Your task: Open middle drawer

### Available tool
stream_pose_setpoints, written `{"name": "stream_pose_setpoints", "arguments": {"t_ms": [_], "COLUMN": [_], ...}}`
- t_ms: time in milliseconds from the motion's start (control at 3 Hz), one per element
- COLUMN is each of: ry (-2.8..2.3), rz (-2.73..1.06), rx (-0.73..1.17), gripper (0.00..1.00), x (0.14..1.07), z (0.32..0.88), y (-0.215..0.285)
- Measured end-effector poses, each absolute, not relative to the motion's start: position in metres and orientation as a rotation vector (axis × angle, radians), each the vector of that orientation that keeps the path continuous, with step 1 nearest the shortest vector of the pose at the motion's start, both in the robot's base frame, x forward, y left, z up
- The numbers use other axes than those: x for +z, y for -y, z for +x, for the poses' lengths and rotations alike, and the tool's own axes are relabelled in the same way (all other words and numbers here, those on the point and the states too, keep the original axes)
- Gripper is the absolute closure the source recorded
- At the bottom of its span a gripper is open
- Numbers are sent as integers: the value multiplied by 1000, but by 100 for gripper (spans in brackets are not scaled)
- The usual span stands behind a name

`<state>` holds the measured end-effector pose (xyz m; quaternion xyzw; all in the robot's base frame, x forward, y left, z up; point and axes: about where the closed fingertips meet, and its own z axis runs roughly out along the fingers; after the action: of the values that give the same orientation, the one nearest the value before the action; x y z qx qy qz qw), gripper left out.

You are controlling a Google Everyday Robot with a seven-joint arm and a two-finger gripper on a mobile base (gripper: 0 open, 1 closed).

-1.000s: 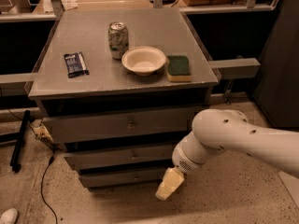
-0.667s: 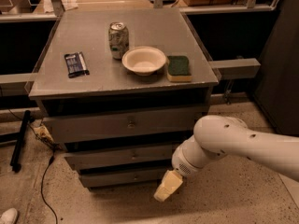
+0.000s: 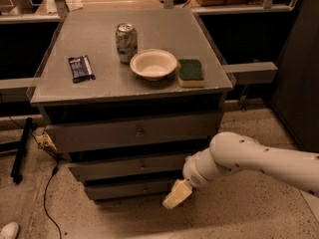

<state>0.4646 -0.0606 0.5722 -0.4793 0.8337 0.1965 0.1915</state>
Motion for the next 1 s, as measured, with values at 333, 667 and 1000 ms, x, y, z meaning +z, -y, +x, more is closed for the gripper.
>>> {"name": "stream_pose_setpoints", "arguments": {"t_ms": [333,667,1000], "ry": [-2307,-2300,-2333], "rz": [-1345,-1363,-1423], "rx": [536,520,500], "gripper": [0,0,0], "x": [567,557,527], "z": [481,495,526], "y": [59,55,38]}}
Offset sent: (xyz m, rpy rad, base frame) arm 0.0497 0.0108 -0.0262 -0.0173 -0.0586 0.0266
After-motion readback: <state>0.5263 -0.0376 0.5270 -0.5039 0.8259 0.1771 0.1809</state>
